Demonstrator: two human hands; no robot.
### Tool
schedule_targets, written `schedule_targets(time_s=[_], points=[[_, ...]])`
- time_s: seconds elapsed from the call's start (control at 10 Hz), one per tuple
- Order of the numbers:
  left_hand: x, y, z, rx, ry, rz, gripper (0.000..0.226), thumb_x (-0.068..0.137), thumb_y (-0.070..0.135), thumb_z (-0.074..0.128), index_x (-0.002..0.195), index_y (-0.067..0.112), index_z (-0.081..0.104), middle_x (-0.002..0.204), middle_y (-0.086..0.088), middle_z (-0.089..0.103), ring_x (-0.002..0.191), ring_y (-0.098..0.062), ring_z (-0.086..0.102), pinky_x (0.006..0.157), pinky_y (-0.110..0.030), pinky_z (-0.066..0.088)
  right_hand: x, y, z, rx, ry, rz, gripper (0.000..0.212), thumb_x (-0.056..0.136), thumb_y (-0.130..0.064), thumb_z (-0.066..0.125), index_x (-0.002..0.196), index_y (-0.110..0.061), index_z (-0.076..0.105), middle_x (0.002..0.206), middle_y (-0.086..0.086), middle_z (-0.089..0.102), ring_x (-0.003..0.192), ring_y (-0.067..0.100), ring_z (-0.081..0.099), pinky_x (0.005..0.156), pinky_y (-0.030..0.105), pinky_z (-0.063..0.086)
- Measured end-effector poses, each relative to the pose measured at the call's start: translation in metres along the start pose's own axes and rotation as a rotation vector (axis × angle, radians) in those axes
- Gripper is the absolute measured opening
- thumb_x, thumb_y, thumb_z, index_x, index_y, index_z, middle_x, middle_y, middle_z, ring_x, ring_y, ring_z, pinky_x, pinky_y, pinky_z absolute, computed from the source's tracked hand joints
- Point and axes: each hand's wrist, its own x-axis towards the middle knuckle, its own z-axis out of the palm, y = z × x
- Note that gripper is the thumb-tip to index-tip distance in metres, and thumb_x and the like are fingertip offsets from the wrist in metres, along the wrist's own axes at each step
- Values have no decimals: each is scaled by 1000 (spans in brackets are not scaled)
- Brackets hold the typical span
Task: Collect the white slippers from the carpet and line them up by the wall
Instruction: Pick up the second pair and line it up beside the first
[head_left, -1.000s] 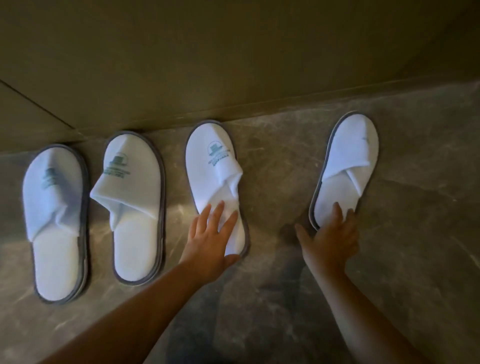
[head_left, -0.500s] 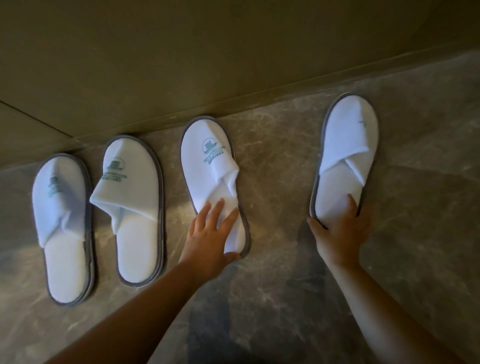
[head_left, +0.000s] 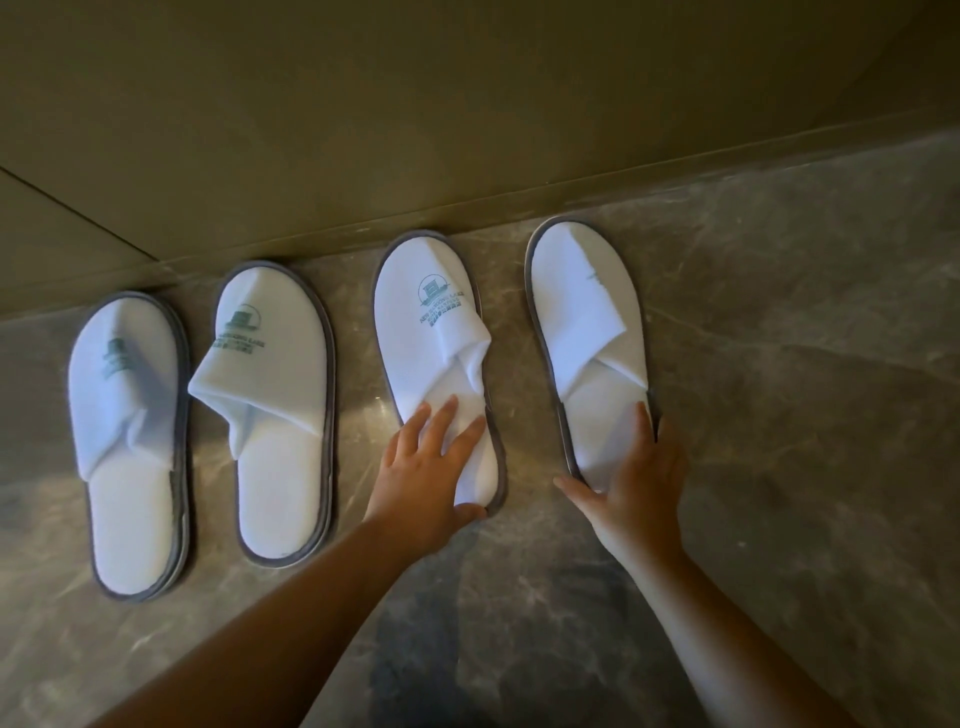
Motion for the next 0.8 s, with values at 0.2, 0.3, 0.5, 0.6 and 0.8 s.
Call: schedule_targets(time_s=[0.2,0.3,0.5,0.6,0.8], points=[[0,-1,0,-10,2,5,88,76,54,54,139,34,-4,155,1,-9,141,-29,-8,114,-47,2,8,-2,7,-16,-14,-3,101,61,-32,78,138,-12,17,145,22,24,130,37,24,107,50,27],[0,-2,1,-7,4,9,88,76,54,53,139,34,-5,155,1,-10,141,-29,-8,114,-47,1,10,-1,6,-29,-21,-21,101,60,-33,78,138,-12,17,146,22,24,131,37,25,108,50,26],[0,-2,3,-18,11,1,88,76,55,53,139,35,-4,155,2,-10,141,-28,-9,113,-47,0,17,-4,7,-44,-23,-24,100,60,-33,78,137,-11,19,145,22,26,130,37,27,107,51,27],[1,-2,4,-14,9,0,88,75,56,52,139,35,-5,155,2,-11,141,-28,-9,113,-47,0,17,-3,8,-36,-16,-19,101,59,-32,79,137,-10,19,145,22,26,129,38,28,106,52,28],[0,-2,4,-8,6,3,88,76,56,52,139,35,-5,155,2,-11,141,-28,-10,113,-47,0,16,-3,9,-27,11,-14,101,57,-31,81,136,-9,21,142,23,30,127,38,31,104,52,30]])
